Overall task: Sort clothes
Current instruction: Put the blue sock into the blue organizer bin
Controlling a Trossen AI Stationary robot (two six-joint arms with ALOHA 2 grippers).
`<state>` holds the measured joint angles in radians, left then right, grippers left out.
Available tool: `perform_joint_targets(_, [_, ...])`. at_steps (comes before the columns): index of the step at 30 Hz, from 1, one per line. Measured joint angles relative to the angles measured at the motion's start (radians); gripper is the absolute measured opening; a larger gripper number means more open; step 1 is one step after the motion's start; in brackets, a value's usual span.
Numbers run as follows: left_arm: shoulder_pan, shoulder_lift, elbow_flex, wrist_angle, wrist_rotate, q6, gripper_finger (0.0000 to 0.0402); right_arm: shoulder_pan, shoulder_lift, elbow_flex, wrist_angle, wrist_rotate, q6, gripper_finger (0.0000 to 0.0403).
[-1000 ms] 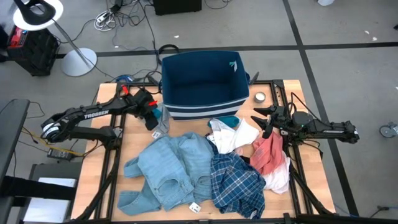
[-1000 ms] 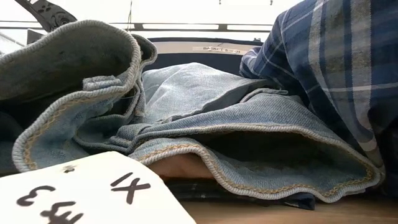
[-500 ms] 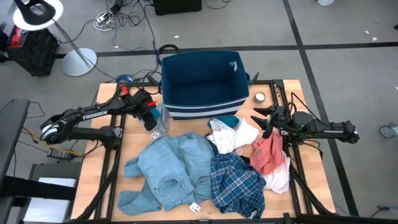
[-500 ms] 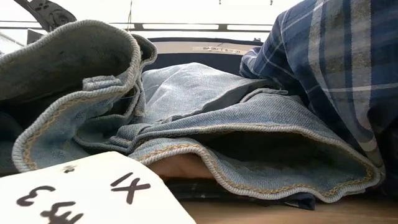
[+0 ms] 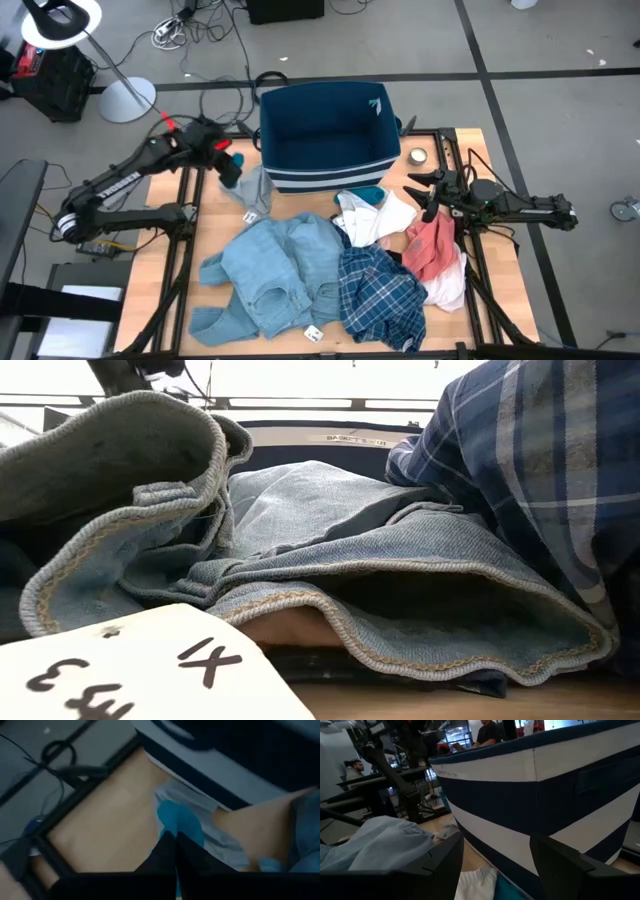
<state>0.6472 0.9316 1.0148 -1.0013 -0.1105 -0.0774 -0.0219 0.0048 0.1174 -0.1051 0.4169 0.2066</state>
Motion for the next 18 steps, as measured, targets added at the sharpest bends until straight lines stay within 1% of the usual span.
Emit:
perform_joint_targets(5, [0.0,-0.004,0.123,-0.011,-0.009,-0.032,0.0,0.0,0.0,0.0,0.0,0.0,0.0,0.023])
perform_joint_targets(9, [0.0,-0.002,0.211,0.022,-0.01,-0.039,0.0,0.0,0.0,0.0,0.0,0.0,0.0,0.023])
perform_joint_targets(14, [0.0,0.018,0.346,0.045,-0.036,-0.031,0.0,0.0,0.0,0.0,0.0,0.0,0.0,0.023])
perform_joint_targets(18, [0.0,0.058,0.464,0.08,-0.017,-0.029,0.0,0.0,0.0,0.0,0.0,0.0,0.0,0.023])
